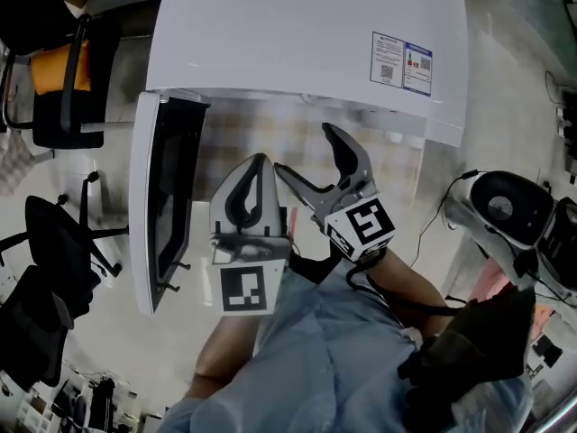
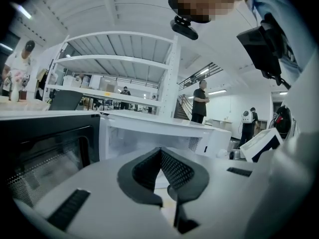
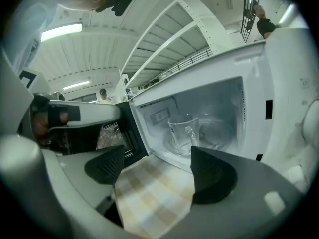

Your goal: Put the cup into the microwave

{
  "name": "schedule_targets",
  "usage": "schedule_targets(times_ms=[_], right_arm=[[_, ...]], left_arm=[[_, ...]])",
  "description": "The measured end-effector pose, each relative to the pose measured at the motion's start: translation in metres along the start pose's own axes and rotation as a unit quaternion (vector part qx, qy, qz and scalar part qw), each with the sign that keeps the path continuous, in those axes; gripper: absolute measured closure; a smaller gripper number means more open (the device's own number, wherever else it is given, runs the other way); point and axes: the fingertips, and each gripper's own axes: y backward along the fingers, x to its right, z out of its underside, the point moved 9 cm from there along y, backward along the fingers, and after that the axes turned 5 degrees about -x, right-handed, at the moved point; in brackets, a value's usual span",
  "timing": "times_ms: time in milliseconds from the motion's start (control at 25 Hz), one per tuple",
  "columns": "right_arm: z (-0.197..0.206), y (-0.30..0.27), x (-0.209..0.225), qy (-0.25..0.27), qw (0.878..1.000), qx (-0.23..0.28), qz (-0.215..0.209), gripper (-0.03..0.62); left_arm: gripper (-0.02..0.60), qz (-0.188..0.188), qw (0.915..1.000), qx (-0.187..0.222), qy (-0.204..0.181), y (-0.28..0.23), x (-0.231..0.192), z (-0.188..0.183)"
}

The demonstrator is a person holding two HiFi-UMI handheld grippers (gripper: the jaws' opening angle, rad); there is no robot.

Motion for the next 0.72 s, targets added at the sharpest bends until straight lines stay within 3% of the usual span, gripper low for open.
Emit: schedule_targets(times_ms=[200, 240, 320, 720], right_arm=[[-0.01, 0.0, 0.004, 0.0, 1.0, 0.022, -0.002, 0.334], [-0.012, 0.0, 0.006, 0.001, 1.0, 0.025, 0.003, 0.393], [-0.014, -0.002, 0.009, 0.004, 1.0, 0.026, 0.016, 0.582], [-0.013, -0.035, -0.004, -0.017, 0.999, 0.009, 0.036, 0.591]], left_arm=[[0.574, 0.032, 0.9995, 0.0, -0.008, -0.013, 0.005, -0.001], [0.574, 0.036, 0.9993, -0.001, -0.011, -0.016, 0.005, 0.0], [0.574, 0.041, 0.999, -0.004, -0.015, -0.021, 0.003, 0.001], [0.574, 0.077, 0.9964, -0.032, -0.011, -0.059, -0.003, 0.015]])
